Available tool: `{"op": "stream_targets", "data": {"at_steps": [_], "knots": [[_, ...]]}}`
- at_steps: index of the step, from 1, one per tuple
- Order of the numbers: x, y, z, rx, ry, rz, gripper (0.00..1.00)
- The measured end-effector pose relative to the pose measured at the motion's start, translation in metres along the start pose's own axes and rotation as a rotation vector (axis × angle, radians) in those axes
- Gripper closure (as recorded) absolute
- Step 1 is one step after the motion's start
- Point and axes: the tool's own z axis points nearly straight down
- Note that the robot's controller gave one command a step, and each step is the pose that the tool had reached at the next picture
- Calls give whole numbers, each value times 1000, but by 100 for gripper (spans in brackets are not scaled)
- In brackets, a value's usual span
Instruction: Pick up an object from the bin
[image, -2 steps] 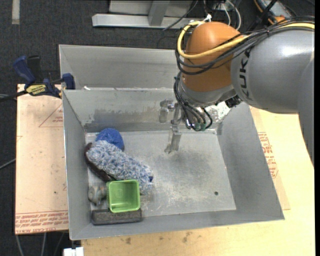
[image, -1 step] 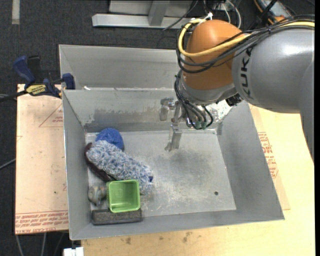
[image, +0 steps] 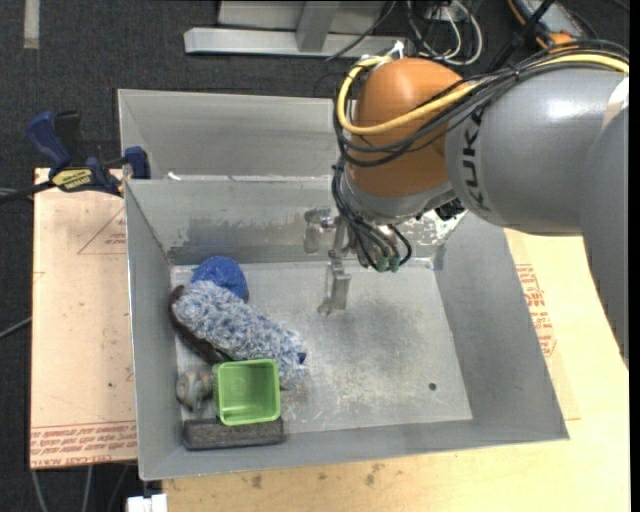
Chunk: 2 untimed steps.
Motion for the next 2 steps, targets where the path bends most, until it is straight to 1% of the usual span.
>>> {"op": "stream_targets", "data": {"at_steps": [1, 2], "knots": [[34, 22, 55, -3, 4, -22, 0], [39, 42, 78, -3, 9, -90, 0]]}}
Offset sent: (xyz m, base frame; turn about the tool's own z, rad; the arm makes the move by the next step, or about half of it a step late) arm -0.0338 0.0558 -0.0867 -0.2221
